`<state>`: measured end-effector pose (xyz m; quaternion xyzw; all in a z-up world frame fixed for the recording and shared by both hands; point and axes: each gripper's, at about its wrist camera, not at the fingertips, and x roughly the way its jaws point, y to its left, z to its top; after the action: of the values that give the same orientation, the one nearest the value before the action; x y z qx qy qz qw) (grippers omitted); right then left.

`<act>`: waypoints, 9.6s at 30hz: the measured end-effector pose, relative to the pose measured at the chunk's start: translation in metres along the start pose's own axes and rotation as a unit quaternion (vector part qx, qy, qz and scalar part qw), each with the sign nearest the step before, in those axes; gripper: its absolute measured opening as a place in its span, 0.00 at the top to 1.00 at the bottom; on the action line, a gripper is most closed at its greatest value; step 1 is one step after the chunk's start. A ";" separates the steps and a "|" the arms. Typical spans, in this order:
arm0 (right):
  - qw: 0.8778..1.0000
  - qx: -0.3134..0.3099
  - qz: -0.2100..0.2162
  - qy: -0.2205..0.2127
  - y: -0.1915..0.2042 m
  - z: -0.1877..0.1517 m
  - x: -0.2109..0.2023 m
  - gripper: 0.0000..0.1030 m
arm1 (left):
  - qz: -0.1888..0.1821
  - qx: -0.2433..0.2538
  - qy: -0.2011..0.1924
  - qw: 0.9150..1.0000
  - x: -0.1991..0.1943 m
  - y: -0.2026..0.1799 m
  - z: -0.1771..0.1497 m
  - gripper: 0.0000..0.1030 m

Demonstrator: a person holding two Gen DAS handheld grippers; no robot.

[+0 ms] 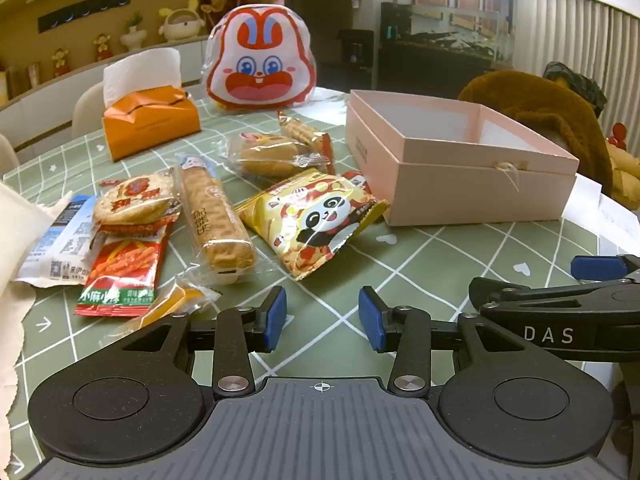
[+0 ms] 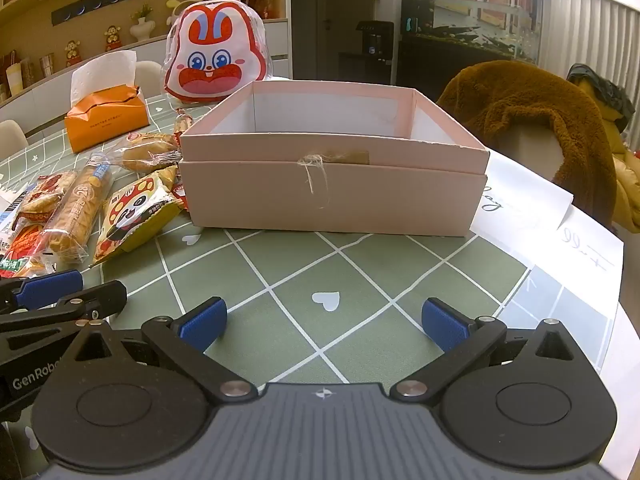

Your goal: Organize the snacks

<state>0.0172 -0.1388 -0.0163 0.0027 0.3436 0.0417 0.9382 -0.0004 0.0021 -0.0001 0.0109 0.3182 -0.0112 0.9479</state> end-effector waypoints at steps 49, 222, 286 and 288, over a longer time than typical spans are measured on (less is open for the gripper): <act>1.000 0.000 0.000 0.000 0.000 0.000 0.000 0.00 | 0.002 0.003 0.000 1.000 0.000 -0.002 0.000 0.55; 0.976 0.006 0.076 0.206 0.079 0.005 -0.049 0.64 | -0.127 0.065 0.196 0.970 -0.001 0.062 0.037 0.68; 0.981 0.062 0.098 0.156 -0.033 0.086 0.028 0.50 | -0.171 -0.012 0.170 0.970 0.172 0.038 0.160 0.68; 0.983 0.039 0.095 0.154 -0.025 0.079 0.024 0.50 | -0.179 0.037 0.173 0.968 0.170 0.032 0.159 0.70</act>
<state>0.0884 -0.1599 0.0276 0.0653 0.4835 0.1169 0.8650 0.2315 0.0277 0.0243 -0.0094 0.4736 -0.1902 0.8599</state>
